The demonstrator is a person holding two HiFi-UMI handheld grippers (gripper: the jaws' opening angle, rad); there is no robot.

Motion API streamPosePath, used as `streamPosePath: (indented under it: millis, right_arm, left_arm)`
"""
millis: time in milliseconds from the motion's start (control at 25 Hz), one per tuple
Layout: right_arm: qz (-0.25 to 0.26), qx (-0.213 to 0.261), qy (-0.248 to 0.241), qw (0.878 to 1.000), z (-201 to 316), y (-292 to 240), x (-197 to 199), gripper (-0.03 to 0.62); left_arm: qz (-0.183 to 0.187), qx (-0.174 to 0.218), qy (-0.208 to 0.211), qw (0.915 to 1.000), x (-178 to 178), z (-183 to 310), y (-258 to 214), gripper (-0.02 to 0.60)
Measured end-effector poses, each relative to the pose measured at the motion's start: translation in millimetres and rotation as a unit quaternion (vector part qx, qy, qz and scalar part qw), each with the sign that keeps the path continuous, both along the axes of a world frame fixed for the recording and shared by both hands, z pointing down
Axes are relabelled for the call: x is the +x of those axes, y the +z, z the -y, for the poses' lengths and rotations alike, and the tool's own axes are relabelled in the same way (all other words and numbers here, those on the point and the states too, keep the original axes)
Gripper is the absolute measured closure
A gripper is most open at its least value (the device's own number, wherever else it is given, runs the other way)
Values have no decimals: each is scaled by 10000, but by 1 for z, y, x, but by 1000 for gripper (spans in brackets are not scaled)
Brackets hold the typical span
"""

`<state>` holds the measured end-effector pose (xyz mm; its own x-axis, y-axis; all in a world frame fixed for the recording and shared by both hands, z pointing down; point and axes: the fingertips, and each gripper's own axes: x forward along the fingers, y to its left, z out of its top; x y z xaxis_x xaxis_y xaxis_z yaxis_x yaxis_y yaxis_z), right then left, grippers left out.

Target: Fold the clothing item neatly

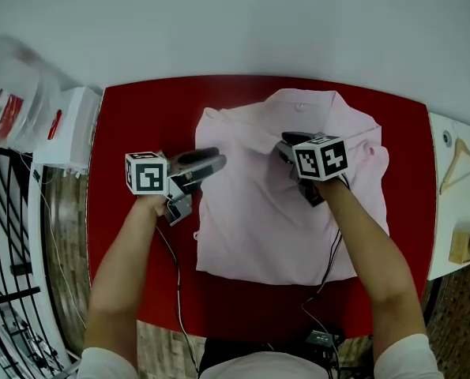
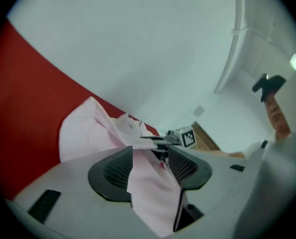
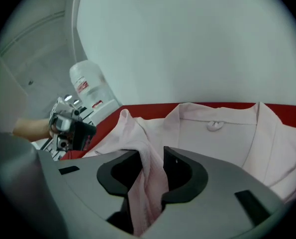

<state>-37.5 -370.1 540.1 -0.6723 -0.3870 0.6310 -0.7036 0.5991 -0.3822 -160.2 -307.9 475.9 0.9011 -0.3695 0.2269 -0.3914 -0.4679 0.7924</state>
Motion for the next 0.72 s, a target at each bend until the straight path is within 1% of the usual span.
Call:
streamPosePath:
  millis: [40,120,200,240,360,440,520,600,680,720]
  right_arm:
    - [95,-58,116,9999,4,-2,1,484]
    - [331,-175,393,9985,11,-7,5,484]
    - [727,-431,718,9938,15,-12,8,485]
    - [895,-579,886,9903,16,-12,10,485]
    - [1052,-785,1289,9829,19,-8,22,485]
    - [1101,-744,1357,9818,20,-10,27,485]
    - [1147,-643,1266,9832,18,-16,29,485]
    - [1111,-436,1077,9870,17,-27,33,485]
    - [925,-87,797,9925,14,-41,44,485]
    - [746,135,607,9953,11,-49,53,485]
  left_arm:
    - [159,135,288,9994,15,-5,0,357]
    - [481,279,808,9952,45,-14,4,357]
    - [643,360,1106,9911,68,-15,5,357]
    - [665,394,1139,9905,77,-11,4,359]
    - [726,429,948,9919,90,8,3,376]
    - [838,434,803,9923,94,19,5,388]
    - [936,473,666,9923,93,27,6,399]
    - [950,538,538,9926,91,32,4,415]
    - [949,634,502,9922,91,32,1,434]
    - [971,717,533,9913,93,31,-1,436]
